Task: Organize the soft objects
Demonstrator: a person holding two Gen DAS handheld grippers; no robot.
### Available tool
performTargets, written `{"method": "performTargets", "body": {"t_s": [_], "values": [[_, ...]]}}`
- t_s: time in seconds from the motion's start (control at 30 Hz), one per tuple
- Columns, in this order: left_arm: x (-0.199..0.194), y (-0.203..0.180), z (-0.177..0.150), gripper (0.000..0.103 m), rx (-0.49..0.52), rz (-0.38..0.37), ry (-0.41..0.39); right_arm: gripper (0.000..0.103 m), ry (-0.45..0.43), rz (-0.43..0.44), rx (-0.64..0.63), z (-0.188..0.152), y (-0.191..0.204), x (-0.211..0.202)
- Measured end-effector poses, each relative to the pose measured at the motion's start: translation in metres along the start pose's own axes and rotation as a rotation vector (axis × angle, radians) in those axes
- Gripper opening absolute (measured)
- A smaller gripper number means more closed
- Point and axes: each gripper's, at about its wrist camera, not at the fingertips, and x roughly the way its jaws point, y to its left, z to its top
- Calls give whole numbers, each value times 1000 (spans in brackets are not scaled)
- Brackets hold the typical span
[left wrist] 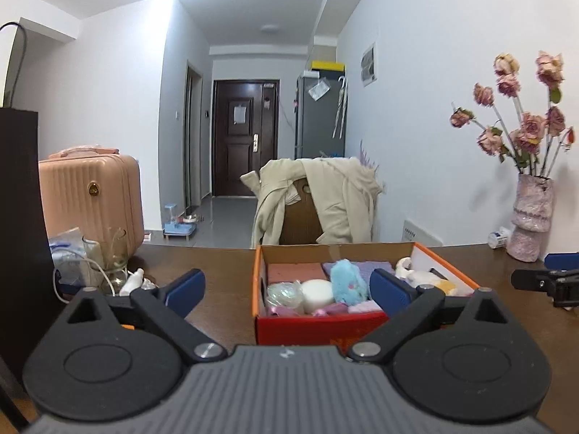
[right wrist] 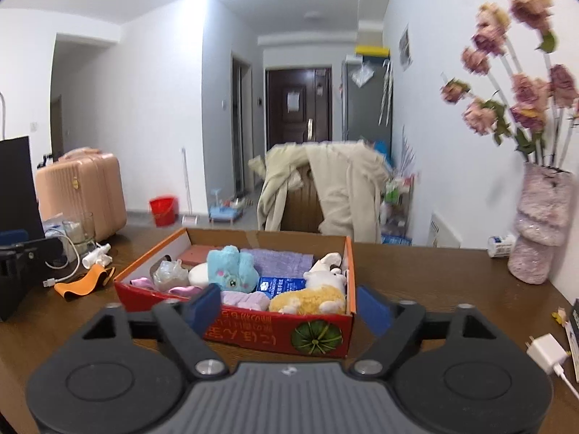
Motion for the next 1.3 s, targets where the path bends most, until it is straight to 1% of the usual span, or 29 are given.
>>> {"method": "performTargets", "body": {"t_s": [0.07,0.1,0.3,0.4,0.53,0.63,0.7,0.8,0.93,1.03,1.13,1.2,1.3], "values": [[-11,-3,-11,102,-8,1,-22,98,-58,-33,-21,-13,4,-15],[-16,-4,-16,102,-9,0,-28,99,-75,-35,-25,-18,6,-22],[-48,-12,-40,103,-17,-5,-56,100,-112,-10,31,-39,9,-54],[-61,-17,-50,103,-18,-14,-65,100,-118,-2,42,-49,11,-70],[-72,-22,-64,103,-35,-1,-55,100,-106,7,83,-61,13,-86],[-86,-25,-72,103,-18,2,-44,100,-105,20,58,-71,21,-101],[-103,-28,-76,103,-13,11,-33,100,-100,27,54,-79,26,-114],[-135,-29,-87,103,-32,-14,-64,102,-86,52,41,-96,36,-137],[-168,-33,-104,103,-35,14,-82,103,-82,41,14,-117,51,-165],[-187,-36,-120,103,2,9,-74,103,-67,47,23,-133,59,-177],[-197,-37,-136,103,20,27,-46,103,-63,40,29,-153,65,-185],[-202,-36,-144,103,25,19,-27,103,-74,23,17,-165,68,-189],[-204,-36,-146,103,39,28,-42,103,-95,11,24,-171,68,-197]]}}
